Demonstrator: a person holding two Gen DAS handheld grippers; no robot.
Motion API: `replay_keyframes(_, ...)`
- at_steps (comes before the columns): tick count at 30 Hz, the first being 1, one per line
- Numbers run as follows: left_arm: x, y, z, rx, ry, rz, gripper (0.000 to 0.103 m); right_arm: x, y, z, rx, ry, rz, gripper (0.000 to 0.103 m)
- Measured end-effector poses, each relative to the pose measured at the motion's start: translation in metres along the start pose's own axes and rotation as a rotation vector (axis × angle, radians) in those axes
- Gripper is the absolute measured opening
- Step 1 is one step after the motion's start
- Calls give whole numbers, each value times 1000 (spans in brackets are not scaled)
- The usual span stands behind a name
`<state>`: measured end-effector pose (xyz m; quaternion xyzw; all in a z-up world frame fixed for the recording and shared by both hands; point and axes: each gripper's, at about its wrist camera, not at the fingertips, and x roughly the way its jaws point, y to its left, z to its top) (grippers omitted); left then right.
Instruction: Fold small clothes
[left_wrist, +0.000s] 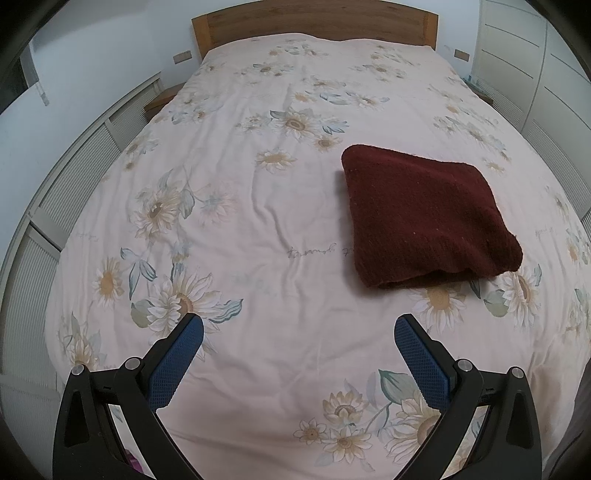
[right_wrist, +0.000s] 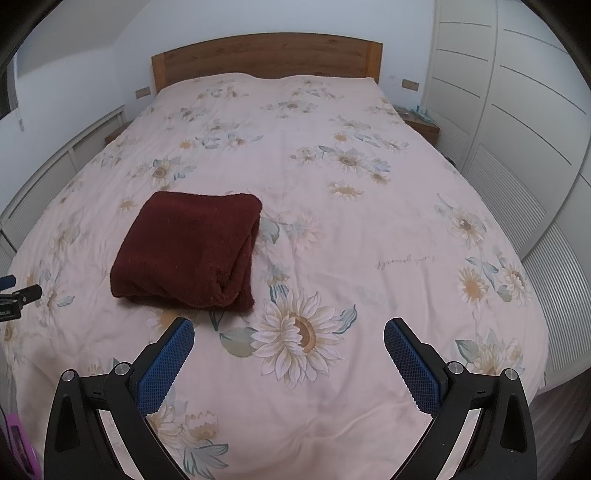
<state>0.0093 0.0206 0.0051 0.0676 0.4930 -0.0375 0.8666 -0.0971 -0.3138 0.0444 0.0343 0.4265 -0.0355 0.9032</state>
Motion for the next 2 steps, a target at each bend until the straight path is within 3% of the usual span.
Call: replay_keyframes(2, 0, 0, 0, 0, 0, -2, 102, 1, -1, 0, -2, 2, 2, 103)
